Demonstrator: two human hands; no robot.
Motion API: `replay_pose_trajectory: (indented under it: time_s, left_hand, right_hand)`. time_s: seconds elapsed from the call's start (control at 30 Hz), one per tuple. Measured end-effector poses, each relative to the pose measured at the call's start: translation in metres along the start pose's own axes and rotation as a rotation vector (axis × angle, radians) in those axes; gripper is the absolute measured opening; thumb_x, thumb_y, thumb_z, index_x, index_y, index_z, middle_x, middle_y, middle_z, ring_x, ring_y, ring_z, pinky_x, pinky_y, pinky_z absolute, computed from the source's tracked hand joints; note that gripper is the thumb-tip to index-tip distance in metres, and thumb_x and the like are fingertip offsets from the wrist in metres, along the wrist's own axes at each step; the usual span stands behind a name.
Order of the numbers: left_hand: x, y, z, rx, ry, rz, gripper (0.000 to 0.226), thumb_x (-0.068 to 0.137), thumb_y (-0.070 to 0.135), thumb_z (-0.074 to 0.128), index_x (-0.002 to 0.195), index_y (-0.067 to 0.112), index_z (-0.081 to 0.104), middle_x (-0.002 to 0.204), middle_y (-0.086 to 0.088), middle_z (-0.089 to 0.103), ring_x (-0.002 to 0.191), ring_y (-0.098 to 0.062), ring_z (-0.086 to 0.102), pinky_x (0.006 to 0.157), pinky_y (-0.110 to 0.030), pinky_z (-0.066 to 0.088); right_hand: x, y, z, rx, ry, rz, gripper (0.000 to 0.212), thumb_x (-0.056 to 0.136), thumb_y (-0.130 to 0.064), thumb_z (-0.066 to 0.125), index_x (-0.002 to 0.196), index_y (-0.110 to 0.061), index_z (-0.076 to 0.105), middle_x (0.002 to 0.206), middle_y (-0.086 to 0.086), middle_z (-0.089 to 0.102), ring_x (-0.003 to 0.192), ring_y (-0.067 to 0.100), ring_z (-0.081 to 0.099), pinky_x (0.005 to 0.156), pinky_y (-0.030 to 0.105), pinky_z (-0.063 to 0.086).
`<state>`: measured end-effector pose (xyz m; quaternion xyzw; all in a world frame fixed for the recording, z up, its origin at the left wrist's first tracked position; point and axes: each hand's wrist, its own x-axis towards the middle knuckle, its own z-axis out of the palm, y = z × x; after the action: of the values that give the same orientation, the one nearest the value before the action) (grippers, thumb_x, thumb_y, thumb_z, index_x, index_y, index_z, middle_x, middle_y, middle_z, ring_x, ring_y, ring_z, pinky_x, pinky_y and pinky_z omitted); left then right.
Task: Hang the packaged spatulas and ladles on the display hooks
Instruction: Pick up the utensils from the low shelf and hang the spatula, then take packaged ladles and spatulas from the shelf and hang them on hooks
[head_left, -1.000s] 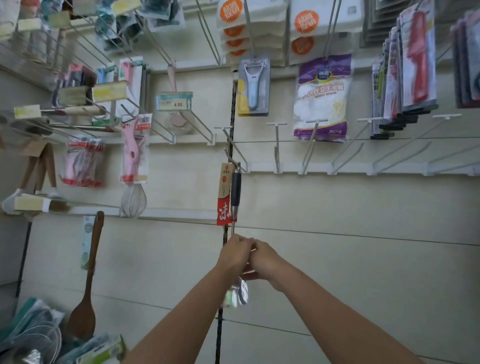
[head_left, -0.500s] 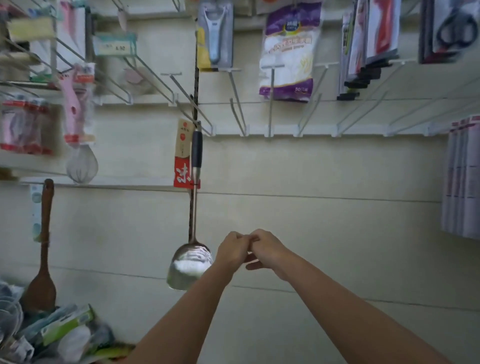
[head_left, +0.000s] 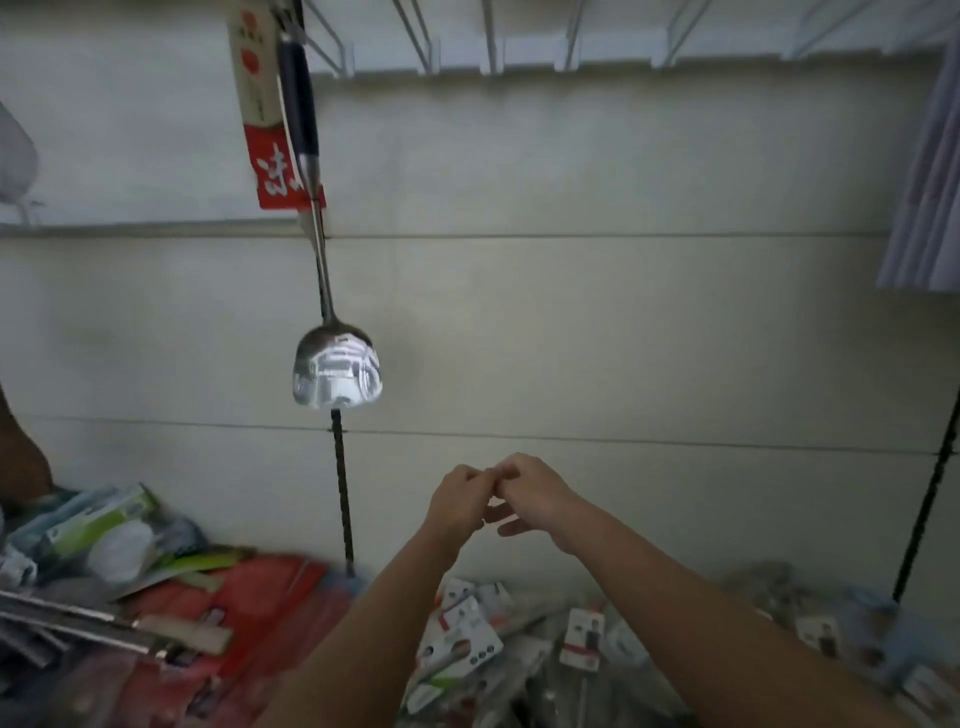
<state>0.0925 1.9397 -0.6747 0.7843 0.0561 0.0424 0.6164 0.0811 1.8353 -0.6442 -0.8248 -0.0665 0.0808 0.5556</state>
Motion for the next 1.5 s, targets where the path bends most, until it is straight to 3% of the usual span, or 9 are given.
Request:
replay_pose_trajectory:
  time_s: [0.47, 0.8, 0.87, 0.97, 1.13, 1.23, 1.33, 1.4, 1.5]
  left_hand:
    - [0.039, -0.099, 0.004, 0.249, -0.129, -0.199, 0.030, 0.090, 0.031, 0.058, 0.104, 0.005, 0.056, 0.103, -0.012, 0.062, 0.089, -0.025, 0.063, 0.081, -0.036, 0.052]
    - [0.053, -0.147, -0.001, 0.560, -0.289, -0.213, 0.028, 0.093, 0.021, 0.054, 0.104, -0.003, 0.061, 0.100, -0.016, 0.066, 0.084, -0.024, 0.061, 0.071, -0.030, 0.052]
    - [0.057, -0.160, -0.001, 0.733, -0.332, -0.198, 0.030, 0.091, 0.021, 0.054, 0.109, -0.003, 0.062, 0.113, -0.019, 0.064, 0.098, -0.029, 0.061, 0.084, -0.035, 0.050]
    - [0.063, -0.176, 0.003, 0.983, -0.427, -0.157, 0.035, 0.090, 0.027, 0.055, 0.117, 0.006, 0.061, 0.130, -0.011, 0.052, 0.113, -0.024, 0.052, 0.094, -0.031, 0.042]
    - [0.067, -0.191, 0.016, 1.032, -0.393, -0.124, 0.061, 0.080, 0.026, 0.071, 0.133, 0.010, 0.047, 0.136, -0.005, 0.047, 0.128, -0.025, 0.044, 0.102, -0.032, 0.039]
    - [0.069, -0.196, 0.017, 1.048, -0.319, -0.149, 0.079, 0.065, 0.032, 0.081, 0.132, 0.012, 0.044, 0.133, -0.008, 0.049, 0.117, -0.026, 0.051, 0.098, -0.037, 0.046]
    - [0.070, -0.195, 0.014, 0.999, -0.303, -0.150, 0.067, 0.063, 0.026, 0.082, 0.122, 0.011, 0.055, 0.123, -0.008, 0.056, 0.108, -0.025, 0.057, 0.093, -0.038, 0.049]
    - [0.071, -0.194, 0.012, 0.988, -0.299, -0.136, 0.051, 0.068, 0.021, 0.078, 0.114, 0.009, 0.060, 0.117, -0.010, 0.060, 0.103, -0.026, 0.059, 0.090, -0.036, 0.050]
    - [0.071, -0.191, 0.011, 1.016, -0.274, -0.135, 0.044, 0.075, 0.022, 0.071, 0.115, 0.010, 0.056, 0.118, -0.010, 0.060, 0.107, -0.027, 0.057, 0.093, -0.038, 0.046]
  right_hand:
    - [0.053, 0.114, 0.034, 0.000, -0.111, 0.200, 0.016, 0.093, -0.012, 0.052, 0.107, -0.006, 0.055, 0.094, 0.009, 0.060, 0.070, 0.017, 0.063, 0.067, 0.031, 0.054]
    - [0.073, 0.153, 0.055, -0.110, -0.147, 0.326, 0.011, 0.093, -0.005, 0.051, 0.083, -0.010, 0.052, 0.075, 0.005, 0.054, 0.062, 0.016, 0.058, 0.044, 0.019, 0.049]
    - [0.074, 0.164, 0.058, -0.312, -0.236, 0.341, 0.007, 0.088, -0.004, 0.057, 0.091, -0.009, 0.056, 0.083, 0.006, 0.056, 0.080, 0.024, 0.062, 0.057, 0.019, 0.051]
    - [0.077, 0.182, 0.066, -0.484, -0.326, 0.354, 0.040, 0.085, -0.003, 0.059, 0.124, -0.004, 0.054, 0.101, 0.010, 0.052, 0.094, 0.021, 0.055, 0.062, 0.016, 0.042]
    - [0.085, 0.186, 0.081, -0.476, -0.242, 0.319, 0.035, 0.093, -0.010, 0.045, 0.127, -0.002, 0.046, 0.120, 0.017, 0.052, 0.118, 0.030, 0.051, 0.077, 0.028, 0.042]
    - [0.088, 0.189, 0.084, -0.444, -0.224, 0.351, 0.022, 0.092, -0.011, 0.045, 0.113, -0.005, 0.048, 0.102, 0.014, 0.051, 0.101, 0.028, 0.055, 0.058, 0.025, 0.036]
    - [0.090, 0.192, 0.087, -0.396, -0.194, 0.376, 0.011, 0.089, -0.010, 0.047, 0.097, -0.003, 0.051, 0.084, 0.009, 0.049, 0.082, 0.025, 0.051, 0.050, 0.023, 0.036]
    - [0.090, 0.191, 0.086, -0.332, -0.159, 0.383, 0.032, 0.089, -0.008, 0.047, 0.120, -0.001, 0.049, 0.110, 0.017, 0.057, 0.100, 0.031, 0.058, 0.061, 0.028, 0.050]
    - [0.089, 0.189, 0.086, -0.326, -0.125, 0.359, 0.039, 0.091, -0.005, 0.046, 0.130, 0.002, 0.046, 0.126, 0.023, 0.055, 0.110, 0.034, 0.058, 0.051, 0.021, 0.041]
